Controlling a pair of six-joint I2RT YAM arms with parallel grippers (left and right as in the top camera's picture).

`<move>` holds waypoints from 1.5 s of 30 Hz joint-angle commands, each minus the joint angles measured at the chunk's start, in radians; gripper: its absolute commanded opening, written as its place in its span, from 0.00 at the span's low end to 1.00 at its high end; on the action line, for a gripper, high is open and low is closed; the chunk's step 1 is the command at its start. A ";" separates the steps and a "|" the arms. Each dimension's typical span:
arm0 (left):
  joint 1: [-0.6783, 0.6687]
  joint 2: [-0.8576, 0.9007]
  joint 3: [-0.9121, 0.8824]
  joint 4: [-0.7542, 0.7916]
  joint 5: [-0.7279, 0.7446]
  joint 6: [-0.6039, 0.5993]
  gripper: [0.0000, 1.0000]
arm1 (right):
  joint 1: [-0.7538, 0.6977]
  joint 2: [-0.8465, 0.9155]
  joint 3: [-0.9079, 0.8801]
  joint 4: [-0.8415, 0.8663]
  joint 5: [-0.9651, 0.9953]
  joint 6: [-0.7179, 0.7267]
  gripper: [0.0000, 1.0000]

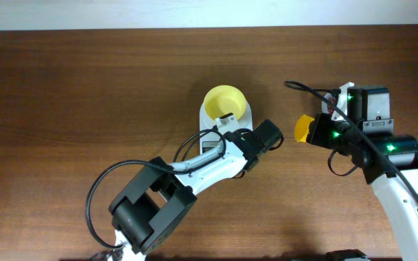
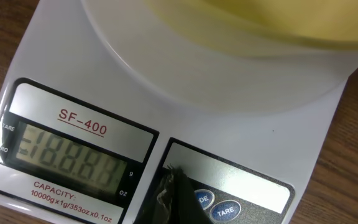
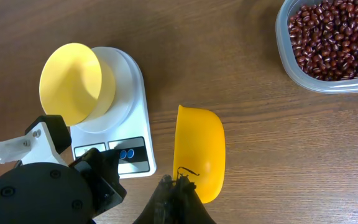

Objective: Scoop item into bowl and weigh 50g on scale

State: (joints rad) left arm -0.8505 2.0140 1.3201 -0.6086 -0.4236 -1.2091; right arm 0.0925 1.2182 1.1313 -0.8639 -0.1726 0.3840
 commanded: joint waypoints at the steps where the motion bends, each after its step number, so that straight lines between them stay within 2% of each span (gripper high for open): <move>1: 0.016 0.060 -0.011 -0.004 0.016 -0.011 0.00 | 0.005 0.002 0.019 -0.002 0.021 -0.010 0.04; 17: 0.016 0.066 -0.011 -0.037 0.007 -0.010 0.00 | 0.005 0.002 0.019 -0.009 0.035 -0.010 0.04; 35: 0.016 0.095 -0.011 -0.005 0.016 -0.010 0.00 | 0.005 0.002 0.019 -0.016 0.036 -0.010 0.04; 45: 0.015 0.096 -0.011 -0.016 0.070 -0.010 0.00 | 0.005 0.002 0.019 -0.015 0.044 -0.010 0.04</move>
State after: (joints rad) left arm -0.8494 2.0274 1.3334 -0.6189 -0.4377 -1.2095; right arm 0.0925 1.2182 1.1313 -0.8791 -0.1463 0.3836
